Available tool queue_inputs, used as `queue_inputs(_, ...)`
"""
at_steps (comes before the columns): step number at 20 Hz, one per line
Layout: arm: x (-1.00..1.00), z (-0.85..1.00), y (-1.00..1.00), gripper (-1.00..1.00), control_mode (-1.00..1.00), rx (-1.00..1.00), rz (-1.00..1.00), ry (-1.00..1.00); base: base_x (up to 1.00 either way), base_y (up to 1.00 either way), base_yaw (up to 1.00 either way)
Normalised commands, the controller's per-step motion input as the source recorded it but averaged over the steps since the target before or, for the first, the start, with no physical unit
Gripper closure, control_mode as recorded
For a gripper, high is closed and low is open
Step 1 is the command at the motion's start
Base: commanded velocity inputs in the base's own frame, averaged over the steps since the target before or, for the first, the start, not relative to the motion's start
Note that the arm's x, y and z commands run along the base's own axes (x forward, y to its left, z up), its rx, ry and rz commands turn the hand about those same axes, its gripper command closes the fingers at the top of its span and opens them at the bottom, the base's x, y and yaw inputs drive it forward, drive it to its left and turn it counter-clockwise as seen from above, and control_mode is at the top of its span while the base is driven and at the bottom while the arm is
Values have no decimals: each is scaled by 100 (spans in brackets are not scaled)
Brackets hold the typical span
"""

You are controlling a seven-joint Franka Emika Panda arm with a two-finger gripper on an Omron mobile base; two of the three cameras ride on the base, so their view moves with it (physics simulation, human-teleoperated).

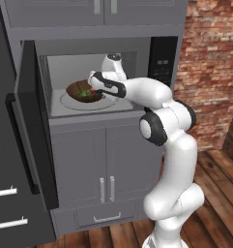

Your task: The microwave is finished heating the fish and avocado. Take the bowl containing the food and place it on the dining counter.

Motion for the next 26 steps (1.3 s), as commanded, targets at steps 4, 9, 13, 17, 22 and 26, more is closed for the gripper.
queue_inputs(4,-83,0,0,100,-100,0,0,-5,0,0,0)
queue_inputs(9,-91,0,-1,100,-100,0,0,-10,0,0,0)
queue_inputs(13,-100,0,-16,100,-100,3,0,-20,0,0,0)
queue_inputs(17,-100,5,-34,100,-100,11,-1,-25,0,0,0)
queue_inputs(22,-100,33,-43,100,-100,25,-6,-16,0,0,0)
queue_inputs(26,-100,57,-42,100,-100,29,-7,-4,0,0,0)
